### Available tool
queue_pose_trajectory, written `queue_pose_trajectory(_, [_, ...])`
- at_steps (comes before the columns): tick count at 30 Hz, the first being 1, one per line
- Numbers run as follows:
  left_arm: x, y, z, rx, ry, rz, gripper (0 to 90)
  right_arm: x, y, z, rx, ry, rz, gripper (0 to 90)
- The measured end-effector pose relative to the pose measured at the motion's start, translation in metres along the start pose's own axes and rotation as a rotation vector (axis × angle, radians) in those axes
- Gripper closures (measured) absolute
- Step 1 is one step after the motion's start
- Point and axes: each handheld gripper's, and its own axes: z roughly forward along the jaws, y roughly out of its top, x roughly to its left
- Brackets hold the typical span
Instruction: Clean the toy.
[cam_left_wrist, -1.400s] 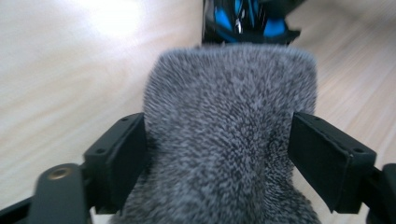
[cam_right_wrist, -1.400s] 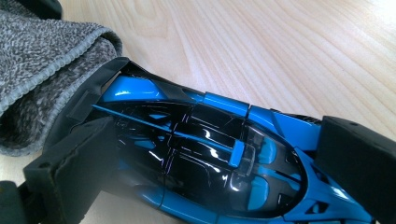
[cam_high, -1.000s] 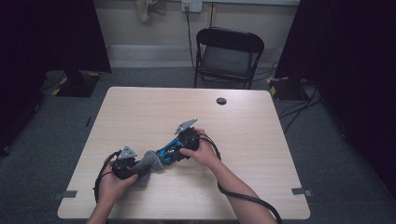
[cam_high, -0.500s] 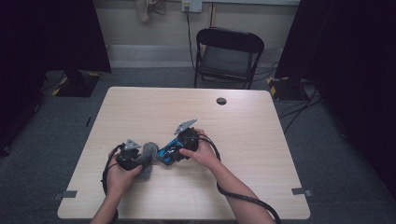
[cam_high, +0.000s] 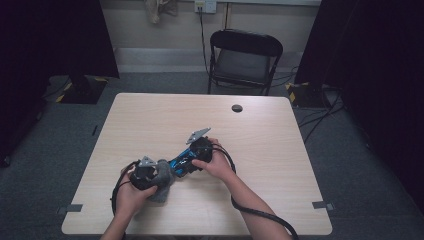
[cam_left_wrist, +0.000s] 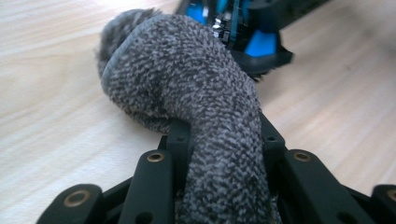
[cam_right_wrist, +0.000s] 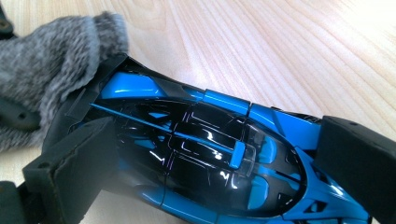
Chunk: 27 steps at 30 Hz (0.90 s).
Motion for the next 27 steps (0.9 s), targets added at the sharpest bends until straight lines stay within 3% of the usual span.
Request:
queue_pose_trajectory(6, [-0.014, 0.0, 0.002, 0.02, -0.044, 0.025, 67.0, 0.0, -0.001, 0.0, -0.011, -0.001, -0.001, 0.0])
queue_pose_trajectory(9, [-0.021, 0.0, 0.003, 0.025, -0.043, 0.035, 67.0, 0.001, -0.001, 0.0, -0.012, -0.005, 0.004, 0.0])
queue_pose_trajectory(27, [-0.033, 0.004, 0.01, 0.031, -0.098, 0.072, 67.0, 0.0, -0.003, 0.0, -0.023, -0.007, 0.004, 0.0])
